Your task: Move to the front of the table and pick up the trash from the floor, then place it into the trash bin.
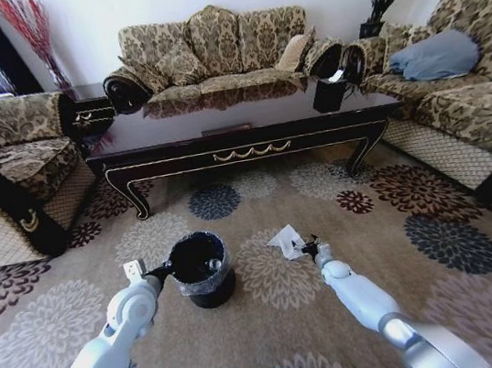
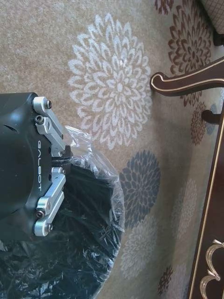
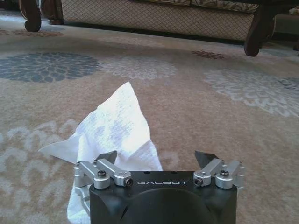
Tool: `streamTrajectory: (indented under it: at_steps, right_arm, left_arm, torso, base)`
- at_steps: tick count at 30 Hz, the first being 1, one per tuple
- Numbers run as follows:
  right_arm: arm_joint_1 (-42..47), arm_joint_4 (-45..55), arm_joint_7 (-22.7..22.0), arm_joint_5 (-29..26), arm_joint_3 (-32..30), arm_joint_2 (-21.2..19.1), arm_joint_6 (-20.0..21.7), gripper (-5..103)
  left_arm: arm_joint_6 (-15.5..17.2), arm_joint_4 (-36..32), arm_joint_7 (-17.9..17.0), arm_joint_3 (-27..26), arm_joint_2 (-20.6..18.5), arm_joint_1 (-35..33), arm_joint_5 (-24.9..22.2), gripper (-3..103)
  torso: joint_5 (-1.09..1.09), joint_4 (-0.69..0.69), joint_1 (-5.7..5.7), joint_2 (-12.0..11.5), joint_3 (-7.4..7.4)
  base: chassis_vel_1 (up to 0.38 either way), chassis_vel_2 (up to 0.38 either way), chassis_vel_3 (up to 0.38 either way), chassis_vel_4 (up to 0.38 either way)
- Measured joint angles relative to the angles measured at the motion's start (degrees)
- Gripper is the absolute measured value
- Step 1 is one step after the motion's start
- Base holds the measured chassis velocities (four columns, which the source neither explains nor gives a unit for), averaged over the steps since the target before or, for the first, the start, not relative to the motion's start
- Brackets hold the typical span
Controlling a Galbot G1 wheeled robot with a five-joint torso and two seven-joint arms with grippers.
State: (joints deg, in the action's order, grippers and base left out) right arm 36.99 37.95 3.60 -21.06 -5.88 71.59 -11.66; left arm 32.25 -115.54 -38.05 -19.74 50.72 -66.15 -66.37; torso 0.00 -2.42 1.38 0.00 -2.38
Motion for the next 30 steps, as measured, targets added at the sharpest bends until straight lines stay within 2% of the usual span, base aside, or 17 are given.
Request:
streamTrajectory:
  at_steps: [1,2,4,8,11,14,15,18,20,22,23,25,30]
  right_arm:
    - [0.0,-0.1,0.0,0.0,0.0,0.1,-0.1,93]
    - [0.0,-0.3,0.1,0.3,0.0,0.2,-0.3,83]
    - [0.0,-0.3,0.2,0.4,0.0,0.2,-0.3,83]
    - [0.3,-0.1,0.3,0.5,0.0,0.1,-0.3,61]
    - [0.5,0.2,0.3,0.5,0.0,0.0,-0.3,56]
    - [1.1,0.7,0.3,0.5,-0.3,-0.1,-0.3,39]
    - [1.1,0.7,0.3,0.5,-0.3,-0.1,-0.3,39]
    - [1.8,1.6,0.3,0.5,-0.7,-0.3,-0.3,23]
    - [2.0,1.8,0.3,0.5,-0.7,-0.4,-0.3,23]
    - [2.5,3.0,0.1,0.4,-1.0,-0.8,0.0,13]
    - [2.5,3.0,0.1,0.4,-1.0,-0.8,0.0,13]
    - [3.0,4.1,-0.1,0.2,-1.2,-1.2,0.3,2]
    - [3.9,5.7,-0.4,0.1,-1.5,-1.7,0.7,0]
  left_arm:
    - [0.0,0.0,0.0,0.0,0.0,0.0,0.0,4]
    - [0.0,-0.1,0.0,-0.1,-0.1,-0.1,0.0,4]
    - [0.0,-0.1,0.0,-0.2,-0.1,-0.2,0.0,4]
    - [0.0,-0.2,-0.1,-0.4,0.0,-0.4,0.1,4]
    - [0.0,-0.2,-0.2,-0.4,0.1,-0.4,0.1,4]
    - [0.0,-0.2,-0.2,-0.2,0.2,-0.5,0.2,4]
    - [0.0,-0.2,-0.2,-0.2,0.2,-0.5,0.2,4]
    - [0.0,-0.2,-0.3,-0.2,0.1,-0.3,0.2,4]
    - [0.0,-0.2,-0.3,-0.2,0.1,-0.3,0.2,4]
    - [-0.1,-0.2,-0.3,-0.2,0.2,-0.3,0.2,4]
    - [-0.1,-0.2,-0.3,-0.2,0.2,-0.3,0.2,4]
    - [-0.1,-0.3,-0.3,-0.2,0.3,-0.3,0.2,4]
    - [-0.1,-0.5,-0.3,-0.3,0.6,-0.5,0.2,4]
  torso:
    - [0.0,0.0,0.0,0.0,0.0]
    - [0.0,0.0,0.0,0.0,0.0]
    - [0.0,0.0,0.0,0.0,0.0]
    - [0.0,0.0,0.0,0.0,0.0]
    - [-0.01,0.0,-0.01,0.0,0.0]
    - [-0.01,-0.01,-0.01,0.0,0.0]
    - [-0.01,-0.01,-0.01,0.0,0.0]
    - [0.0,0.0,-0.01,0.0,0.0]
    - [0.0,0.0,-0.01,0.0,0.0]
    - [0.0,0.0,-0.01,0.0,0.0]
    - [0.0,0.0,-0.01,0.0,0.0]
    - [-0.01,-0.01,-0.01,0.0,0.0]
    - [0.0,0.0,-0.01,0.0,0.0]
  base:
    - [0.0,0.0,0.0,0.0]
    - [0.0,0.0,0.0,0.0]
    - [0.0,0.0,0.0,0.0]
    - [0.0,0.0,0.0,0.0]
    - [0.0,0.0,0.0,0.0]
    - [0.0,0.0,0.0,0.0]
    - [0.0,0.0,0.0,0.0]
    - [0.0,0.0,0.0,0.0]
    - [0.0,0.0,0.0,0.0]
    - [0.0,0.0,0.0,0.0]
    - [0.0,0.0,0.0,0.0]
    - [0.0,0.0,0.0,0.0]
    - [0.0,0.0,0.0,0.0]
